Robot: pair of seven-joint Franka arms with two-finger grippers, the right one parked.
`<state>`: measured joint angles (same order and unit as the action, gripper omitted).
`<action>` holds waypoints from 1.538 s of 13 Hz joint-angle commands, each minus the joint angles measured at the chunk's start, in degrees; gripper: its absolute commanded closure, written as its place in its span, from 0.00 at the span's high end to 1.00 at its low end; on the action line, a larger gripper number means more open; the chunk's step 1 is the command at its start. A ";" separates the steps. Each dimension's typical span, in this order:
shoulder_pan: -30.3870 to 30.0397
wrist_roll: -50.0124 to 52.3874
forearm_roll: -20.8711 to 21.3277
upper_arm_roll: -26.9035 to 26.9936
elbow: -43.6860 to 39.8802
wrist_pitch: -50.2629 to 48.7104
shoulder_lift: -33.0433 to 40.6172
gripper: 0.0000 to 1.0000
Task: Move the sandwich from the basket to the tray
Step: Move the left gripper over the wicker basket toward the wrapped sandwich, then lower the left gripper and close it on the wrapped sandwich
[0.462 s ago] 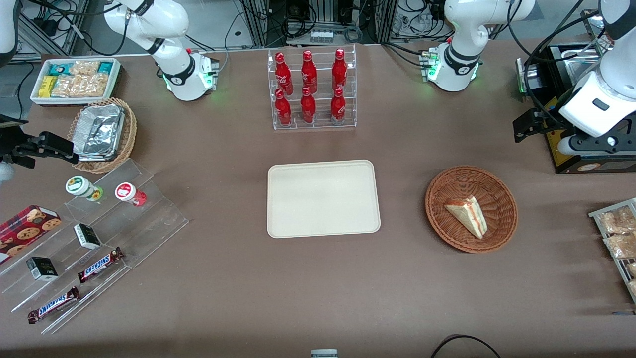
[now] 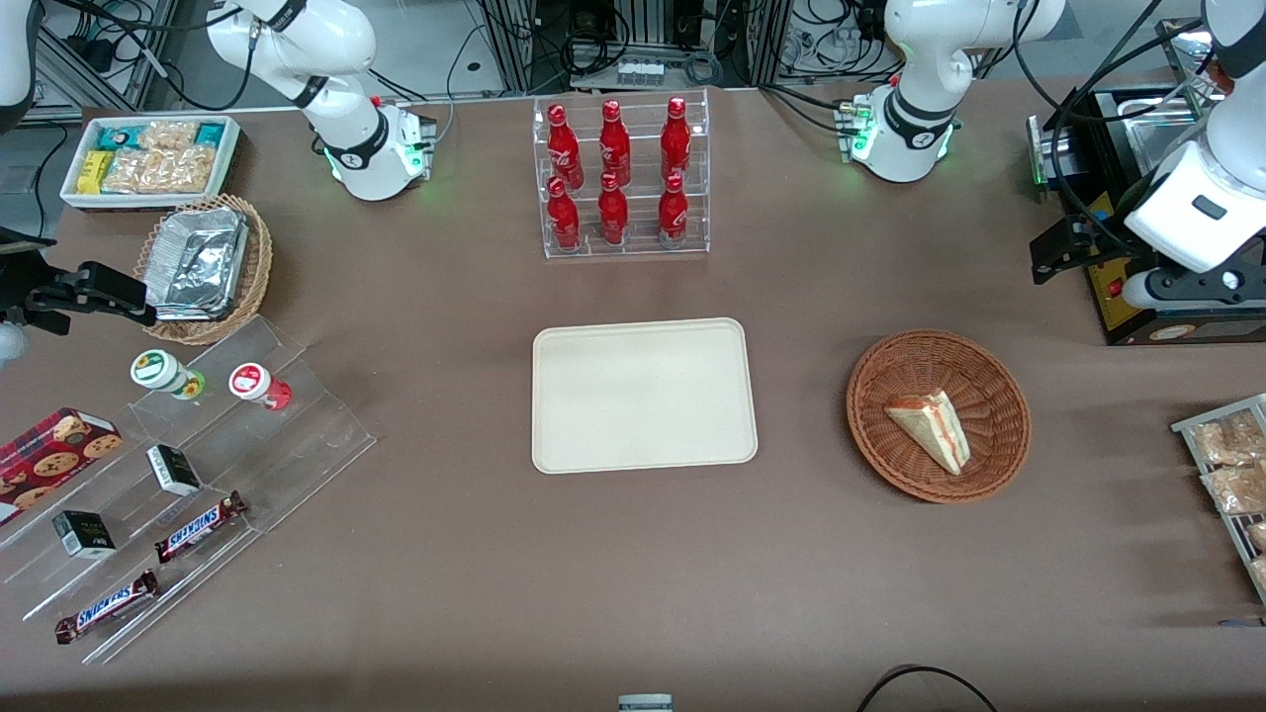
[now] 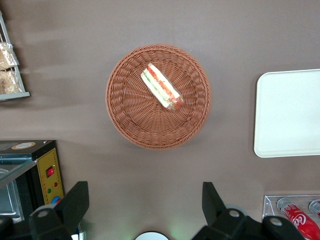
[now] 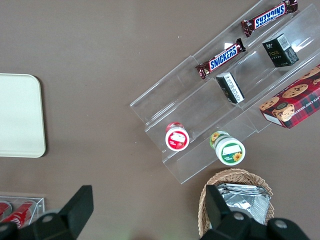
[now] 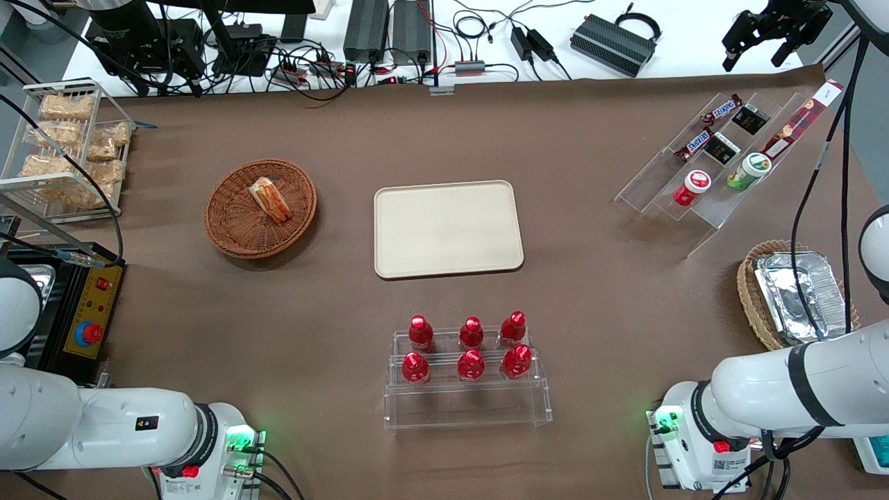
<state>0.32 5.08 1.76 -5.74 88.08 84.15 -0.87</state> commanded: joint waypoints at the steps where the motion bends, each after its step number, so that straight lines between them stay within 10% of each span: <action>1: -0.14 -0.51 0.62 0.99 0.94 2.15 -2.11 1.00; 20: 0.74 24.89 -0.18 0.82 37.16 57.26 -10.19 1.00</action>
<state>0.71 28.05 1.65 -4.80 125.42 138.86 -9.32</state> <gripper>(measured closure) 0.000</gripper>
